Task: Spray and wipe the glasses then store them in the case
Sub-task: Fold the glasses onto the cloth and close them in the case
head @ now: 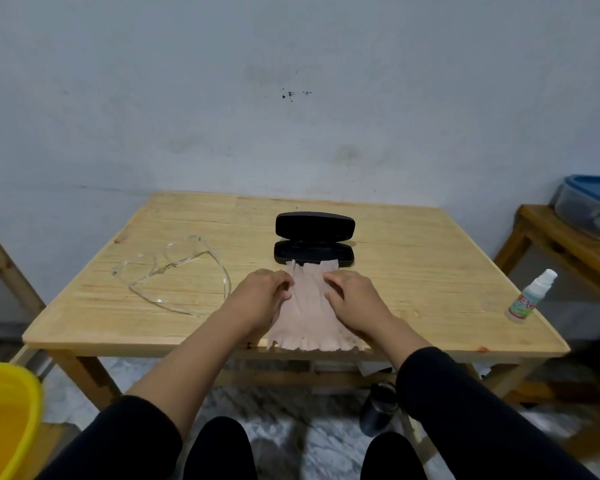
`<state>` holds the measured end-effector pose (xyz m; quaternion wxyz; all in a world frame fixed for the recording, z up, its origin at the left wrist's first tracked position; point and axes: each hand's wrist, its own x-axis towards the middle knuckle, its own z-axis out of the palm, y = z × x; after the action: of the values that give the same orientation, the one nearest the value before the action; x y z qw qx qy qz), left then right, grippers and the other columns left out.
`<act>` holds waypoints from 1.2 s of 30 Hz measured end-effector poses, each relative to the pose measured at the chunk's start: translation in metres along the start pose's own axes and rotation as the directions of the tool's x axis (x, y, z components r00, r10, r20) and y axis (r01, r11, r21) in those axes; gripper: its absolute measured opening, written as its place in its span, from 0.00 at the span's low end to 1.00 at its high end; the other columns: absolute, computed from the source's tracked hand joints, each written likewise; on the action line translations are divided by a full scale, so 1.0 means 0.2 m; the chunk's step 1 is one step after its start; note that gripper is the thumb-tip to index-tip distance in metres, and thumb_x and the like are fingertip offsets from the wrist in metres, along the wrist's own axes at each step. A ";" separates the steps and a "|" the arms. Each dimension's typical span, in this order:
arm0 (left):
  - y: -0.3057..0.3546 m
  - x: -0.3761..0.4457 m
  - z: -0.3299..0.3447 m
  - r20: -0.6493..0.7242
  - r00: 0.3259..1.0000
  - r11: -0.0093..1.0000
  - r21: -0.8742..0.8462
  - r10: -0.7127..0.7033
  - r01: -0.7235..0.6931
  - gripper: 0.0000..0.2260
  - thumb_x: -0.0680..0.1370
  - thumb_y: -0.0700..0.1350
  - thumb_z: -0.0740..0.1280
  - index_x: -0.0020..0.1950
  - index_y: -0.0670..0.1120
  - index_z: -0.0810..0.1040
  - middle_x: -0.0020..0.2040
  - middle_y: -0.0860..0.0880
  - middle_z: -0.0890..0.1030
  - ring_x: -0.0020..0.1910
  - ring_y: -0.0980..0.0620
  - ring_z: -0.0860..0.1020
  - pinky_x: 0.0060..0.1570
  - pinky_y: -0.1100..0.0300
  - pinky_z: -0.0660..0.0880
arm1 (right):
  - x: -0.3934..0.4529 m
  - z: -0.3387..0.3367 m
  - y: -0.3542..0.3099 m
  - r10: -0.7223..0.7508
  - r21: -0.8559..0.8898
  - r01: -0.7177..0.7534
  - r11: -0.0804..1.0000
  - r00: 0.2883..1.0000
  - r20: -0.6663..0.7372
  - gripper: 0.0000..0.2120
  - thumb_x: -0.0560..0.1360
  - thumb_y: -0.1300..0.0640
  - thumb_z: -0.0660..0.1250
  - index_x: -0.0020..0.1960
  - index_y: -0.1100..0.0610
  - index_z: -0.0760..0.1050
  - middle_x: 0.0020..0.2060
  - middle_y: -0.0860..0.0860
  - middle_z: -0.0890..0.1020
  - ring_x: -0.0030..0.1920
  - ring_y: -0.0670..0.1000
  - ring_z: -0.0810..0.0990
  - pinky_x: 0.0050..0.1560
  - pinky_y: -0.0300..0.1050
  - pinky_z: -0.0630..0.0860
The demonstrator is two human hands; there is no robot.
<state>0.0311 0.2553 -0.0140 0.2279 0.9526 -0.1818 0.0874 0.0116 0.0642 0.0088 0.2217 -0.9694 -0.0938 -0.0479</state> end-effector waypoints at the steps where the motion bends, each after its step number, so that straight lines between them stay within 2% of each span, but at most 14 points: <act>1: -0.01 0.00 0.00 0.001 1.000 1.000 0.022 -0.009 0.009 0.10 0.78 0.48 0.61 0.58 0.49 0.75 0.53 0.47 0.78 0.48 0.48 0.76 0.45 0.60 0.70 | 0.01 0.01 0.01 0.000 -0.004 0.000 1.000 1.000 -0.009 0.16 0.78 0.57 0.59 0.64 0.60 0.73 0.62 0.56 0.77 0.63 0.54 0.72 0.63 0.43 0.66; 6: -0.06 0.01 -0.02 -0.001 1.000 0.998 0.056 -0.024 0.024 0.10 0.77 0.51 0.64 0.53 0.48 0.76 0.49 0.46 0.78 0.47 0.47 0.76 0.45 0.58 0.71 | 0.00 0.02 0.06 0.014 -0.018 -0.015 1.000 0.998 -0.060 0.17 0.78 0.56 0.60 0.64 0.60 0.73 0.61 0.55 0.78 0.63 0.54 0.71 0.62 0.42 0.65; 9: -0.06 0.01 -0.03 -0.012 1.000 0.999 0.049 -0.002 0.003 0.11 0.77 0.52 0.64 0.54 0.48 0.77 0.52 0.47 0.80 0.50 0.48 0.76 0.48 0.59 0.71 | 0.03 0.02 0.04 -0.007 -0.002 0.007 1.000 0.994 -0.109 0.16 0.77 0.57 0.61 0.63 0.58 0.74 0.60 0.55 0.78 0.62 0.52 0.72 0.59 0.39 0.65; 12: -0.07 -0.02 -0.10 -0.101 0.994 1.000 0.004 -0.029 0.030 0.12 0.79 0.51 0.60 0.58 0.50 0.77 0.55 0.50 0.79 0.53 0.49 0.77 0.48 0.61 0.69 | 0.08 0.02 -0.04 -0.020 0.087 0.035 0.996 0.984 -0.175 0.13 0.77 0.57 0.62 0.60 0.56 0.77 0.56 0.52 0.80 0.56 0.49 0.75 0.54 0.34 0.66; 15: -0.15 -0.09 -0.26 -0.176 0.984 0.998 -0.063 -0.017 0.006 0.10 0.78 0.48 0.63 0.57 0.48 0.79 0.54 0.47 0.82 0.54 0.48 0.78 0.52 0.61 0.70 | 0.16 0.04 -0.16 -0.071 0.194 0.097 0.976 0.988 -0.138 0.11 0.77 0.58 0.63 0.57 0.54 0.79 0.53 0.49 0.81 0.48 0.43 0.74 0.44 0.24 0.64; 18: -0.27 -0.24 -0.43 -0.265 0.964 1.000 -0.021 -0.009 0.004 0.09 0.77 0.47 0.66 0.53 0.47 0.81 0.50 0.48 0.83 0.51 0.49 0.80 0.49 0.61 0.70 | 0.24 0.08 -0.31 -0.143 0.282 0.153 0.947 0.988 -0.055 0.11 0.77 0.60 0.62 0.58 0.55 0.79 0.52 0.47 0.80 0.47 0.41 0.74 0.40 0.20 0.66; 21: -0.42 -0.39 -0.55 -0.336 0.942 0.999 0.025 -0.019 0.030 0.07 0.74 0.41 0.69 0.51 0.45 0.82 0.47 0.46 0.84 0.47 0.47 0.81 0.47 0.65 0.70 | 0.31 0.13 -0.44 -0.161 0.427 0.141 0.893 0.987 0.011 0.12 0.77 0.65 0.61 0.58 0.58 0.79 0.51 0.47 0.77 0.45 0.39 0.74 0.39 0.17 0.67; 24: -0.55 -0.49 -0.61 -0.329 0.944 0.997 0.072 0.002 0.023 0.10 0.70 0.36 0.72 0.51 0.43 0.82 0.46 0.45 0.84 0.47 0.46 0.81 0.49 0.67 0.70 | 0.38 0.19 -0.53 -0.172 0.501 0.121 0.857 0.983 0.057 0.14 0.77 0.66 0.62 0.57 0.53 0.79 0.51 0.47 0.79 0.46 0.37 0.76 0.44 0.23 0.73; 26: -0.62 -0.52 -0.60 -0.332 0.943 0.996 0.087 0.012 0.018 0.12 0.68 0.33 0.73 0.49 0.43 0.83 0.47 0.44 0.84 0.47 0.46 0.82 0.51 0.59 0.75 | 0.41 0.24 -0.56 -0.164 0.492 0.108 0.864 0.984 0.072 0.15 0.75 0.65 0.64 0.55 0.50 0.80 0.49 0.46 0.80 0.47 0.41 0.78 0.49 0.33 0.76; 27: -0.64 -0.52 -0.59 -0.332 0.943 0.997 0.081 0.010 0.018 0.12 0.67 0.32 0.74 0.49 0.44 0.83 0.47 0.45 0.84 0.48 0.46 0.82 0.50 0.56 0.78 | 0.43 0.26 -0.58 -0.164 0.485 0.108 0.868 0.983 0.076 0.15 0.74 0.65 0.65 0.54 0.48 0.81 0.48 0.45 0.80 0.48 0.43 0.78 0.48 0.35 0.76; 29: -0.68 -0.52 -0.57 -0.321 0.947 0.998 0.066 0.004 0.019 0.13 0.67 0.32 0.74 0.48 0.45 0.83 0.47 0.45 0.83 0.48 0.46 0.81 0.50 0.52 0.79 | 0.45 0.29 -0.60 -0.175 0.485 0.119 0.866 0.982 0.072 0.15 0.73 0.66 0.65 0.51 0.49 0.82 0.46 0.44 0.80 0.47 0.44 0.79 0.45 0.31 0.74; 33: -0.71 -0.49 -0.54 -0.349 0.937 0.998 0.062 -0.010 0.033 0.08 0.68 0.33 0.73 0.44 0.43 0.83 0.47 0.44 0.83 0.47 0.46 0.81 0.50 0.55 0.78 | 0.46 0.31 -0.64 -0.104 0.575 0.056 0.816 0.993 0.052 0.12 0.71 0.68 0.66 0.45 0.54 0.83 0.43 0.48 0.82 0.45 0.48 0.82 0.48 0.42 0.81; 34: -0.71 -0.48 -0.55 -0.370 0.929 0.997 0.059 -0.014 0.039 0.07 0.69 0.33 0.73 0.44 0.43 0.83 0.47 0.45 0.83 0.47 0.46 0.81 0.50 0.56 0.77 | 0.46 0.31 -0.64 -0.103 0.581 0.059 0.811 0.994 0.042 0.11 0.71 0.68 0.66 0.44 0.55 0.83 0.43 0.50 0.82 0.45 0.50 0.83 0.48 0.43 0.81; 36: -0.72 -0.47 -0.55 -0.414 0.910 0.998 0.042 -0.019 0.040 0.07 0.69 0.33 0.72 0.44 0.43 0.83 0.46 0.46 0.83 0.48 0.48 0.80 0.51 0.61 0.76 | 0.47 0.30 -0.65 -0.128 0.579 0.094 0.810 0.992 0.018 0.11 0.71 0.68 0.67 0.42 0.54 0.82 0.43 0.51 0.82 0.45 0.51 0.82 0.45 0.38 0.79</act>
<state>-0.0077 0.4550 0.0011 0.2389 0.9204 -0.1128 0.2882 0.0799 0.2204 0.0231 0.4990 -0.8505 -0.1662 -0.0028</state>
